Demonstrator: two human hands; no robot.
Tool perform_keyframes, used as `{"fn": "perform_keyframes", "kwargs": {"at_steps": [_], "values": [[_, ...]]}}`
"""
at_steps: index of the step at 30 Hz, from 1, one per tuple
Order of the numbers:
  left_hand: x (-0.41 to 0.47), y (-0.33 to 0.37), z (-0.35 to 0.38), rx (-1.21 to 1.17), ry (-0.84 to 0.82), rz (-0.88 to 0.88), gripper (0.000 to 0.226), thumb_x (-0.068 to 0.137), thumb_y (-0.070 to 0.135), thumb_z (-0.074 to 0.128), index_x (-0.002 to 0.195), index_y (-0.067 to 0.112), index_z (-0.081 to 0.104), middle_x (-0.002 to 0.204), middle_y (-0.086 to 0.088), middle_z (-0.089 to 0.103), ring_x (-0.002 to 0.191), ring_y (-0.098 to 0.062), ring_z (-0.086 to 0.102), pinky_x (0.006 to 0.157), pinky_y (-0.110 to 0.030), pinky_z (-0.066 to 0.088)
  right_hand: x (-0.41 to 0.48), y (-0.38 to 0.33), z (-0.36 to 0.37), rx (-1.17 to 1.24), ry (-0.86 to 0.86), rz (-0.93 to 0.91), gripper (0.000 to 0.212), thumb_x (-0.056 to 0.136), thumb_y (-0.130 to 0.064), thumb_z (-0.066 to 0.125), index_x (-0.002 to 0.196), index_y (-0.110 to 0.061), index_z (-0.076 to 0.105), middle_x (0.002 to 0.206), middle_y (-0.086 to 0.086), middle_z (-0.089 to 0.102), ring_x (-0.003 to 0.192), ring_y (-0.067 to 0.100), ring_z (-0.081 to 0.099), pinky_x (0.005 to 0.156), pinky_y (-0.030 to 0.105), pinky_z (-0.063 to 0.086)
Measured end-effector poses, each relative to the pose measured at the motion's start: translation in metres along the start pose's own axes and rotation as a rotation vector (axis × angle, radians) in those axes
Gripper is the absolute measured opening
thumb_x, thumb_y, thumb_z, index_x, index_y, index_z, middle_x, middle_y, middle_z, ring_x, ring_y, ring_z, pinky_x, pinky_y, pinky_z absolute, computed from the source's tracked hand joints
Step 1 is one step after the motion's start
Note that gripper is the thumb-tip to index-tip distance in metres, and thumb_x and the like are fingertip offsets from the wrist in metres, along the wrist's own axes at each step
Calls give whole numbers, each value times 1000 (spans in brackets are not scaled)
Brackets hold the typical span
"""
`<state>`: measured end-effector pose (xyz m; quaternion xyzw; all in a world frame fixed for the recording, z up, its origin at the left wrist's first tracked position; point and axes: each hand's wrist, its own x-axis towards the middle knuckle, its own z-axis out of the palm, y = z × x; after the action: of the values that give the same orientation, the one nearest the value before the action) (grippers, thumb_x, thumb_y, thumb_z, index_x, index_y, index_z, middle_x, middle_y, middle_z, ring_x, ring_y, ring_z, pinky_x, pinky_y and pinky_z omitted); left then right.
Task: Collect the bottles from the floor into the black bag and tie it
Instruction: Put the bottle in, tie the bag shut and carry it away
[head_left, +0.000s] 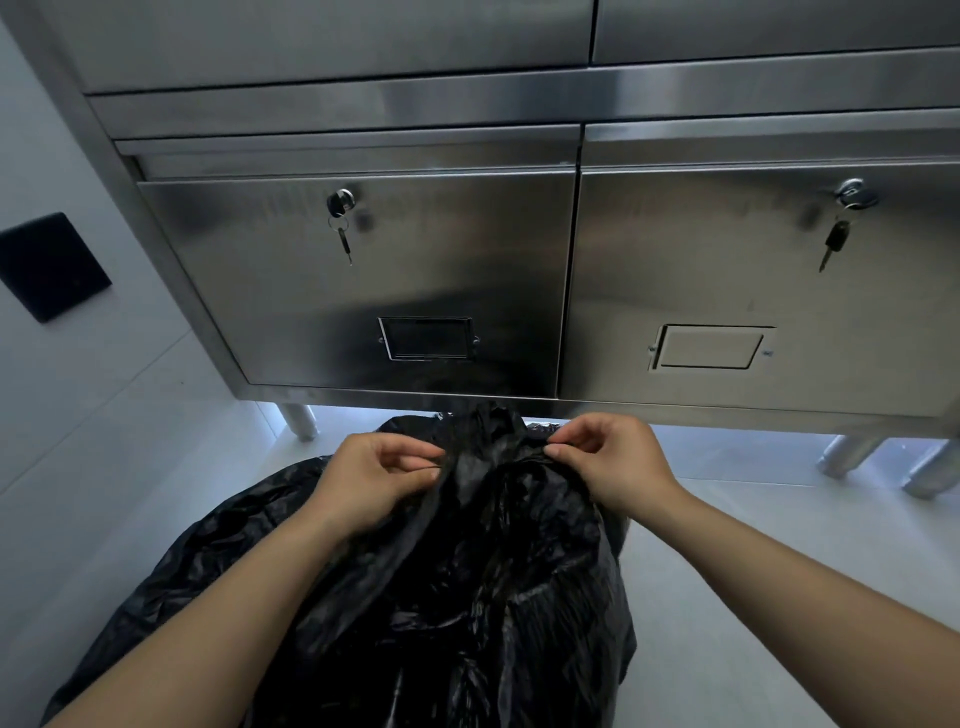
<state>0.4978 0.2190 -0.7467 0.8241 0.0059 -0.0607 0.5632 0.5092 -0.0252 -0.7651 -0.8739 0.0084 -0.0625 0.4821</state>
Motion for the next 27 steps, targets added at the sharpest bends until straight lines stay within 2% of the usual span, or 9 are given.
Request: {"fn": "perform_keyframes", "kwargs": {"at_steps": [3, 6, 9, 12, 15, 18, 20, 23, 27], "values": [[2, -4, -9, -10, 7, -4, 17, 76, -1, 73, 84, 15, 73, 62, 5, 73, 58, 0, 66, 59, -9, 51, -1, 6, -9, -9, 4, 4, 19, 73, -21, 79, 61, -29, 65, 62, -10, 67, 58, 7, 60, 54, 6, 42], [3, -8, -11, -23, 43, 41, 21, 80, 3, 70, 85, 23, 73, 73, 5, 74, 64, 3, 66, 63, -4, 47, -6, 7, -8, 39, -15, -37, 18, 75, -21, 77, 64, -31, 66, 64, -11, 68, 59, 2, 61, 58, 7, 43], [2, -11, -8, -41, 81, 38, 18, 86, 10, 65, 94, 24, 72, 83, 2, 71, 68, 0, 64, 63, -1, 45, -13, 9, -4, 71, -83, -44, 12, 78, -23, 73, 69, -26, 67, 69, -8, 69, 63, 4, 63, 62, 14, 46], [0, -12, 2, -72, 34, -26, 17, 92, 12, 56, 97, 22, 68, 88, -1, 66, 72, -4, 61, 62, -7, 48, -17, 11, 5, 9, -98, 12, 18, 73, -36, 76, 69, -23, 65, 69, -8, 68, 62, 4, 60, 59, 13, 45], [-2, -7, 12, -57, 6, -81, 19, 95, 24, 50, 94, 26, 69, 88, 4, 65, 78, -5, 61, 64, -12, 48, -18, 10, 11, -22, -127, 60, 23, 65, -38, 82, 69, -27, 63, 70, -10, 66, 62, -3, 57, 58, 11, 43], [-3, -5, 21, 93, 36, 56, 10, 82, 37, 68, 89, 31, 71, 82, 9, 67, 75, 4, 60, 69, -11, 44, -18, 5, 11, 8, -136, 15, 20, 64, -33, 84, 67, -31, 64, 69, -11, 68, 63, -6, 60, 64, 15, 46], [-5, -1, 26, 176, 30, 173, 17, 73, 39, 75, 89, 40, 68, 77, 9, 62, 73, 5, 57, 71, -10, 42, -18, -2, 9, 38, -117, -54, 17, 65, -29, 83, 67, -33, 67, 70, -11, 70, 68, -2, 64, 69, 19, 50], [-6, 7, 35, 306, -27, 339, 32, 73, 36, 76, 90, 57, 61, 80, 11, 60, 80, 4, 54, 72, -3, 37, -20, -14, 8, 92, -120, -183, 21, 67, -24, 82, 73, -38, 67, 74, -16, 71, 68, 0, 65, 67, 15, 51], [-5, 9, 40, 421, 15, 367, 26, 76, 37, 73, 98, 50, 67, 81, 13, 58, 81, 0, 55, 70, -4, 37, -16, -24, 2, 140, -94, -221, 25, 69, -19, 81, 72, -40, 67, 75, -9, 72, 71, 9, 68, 70, 24, 55]]}}
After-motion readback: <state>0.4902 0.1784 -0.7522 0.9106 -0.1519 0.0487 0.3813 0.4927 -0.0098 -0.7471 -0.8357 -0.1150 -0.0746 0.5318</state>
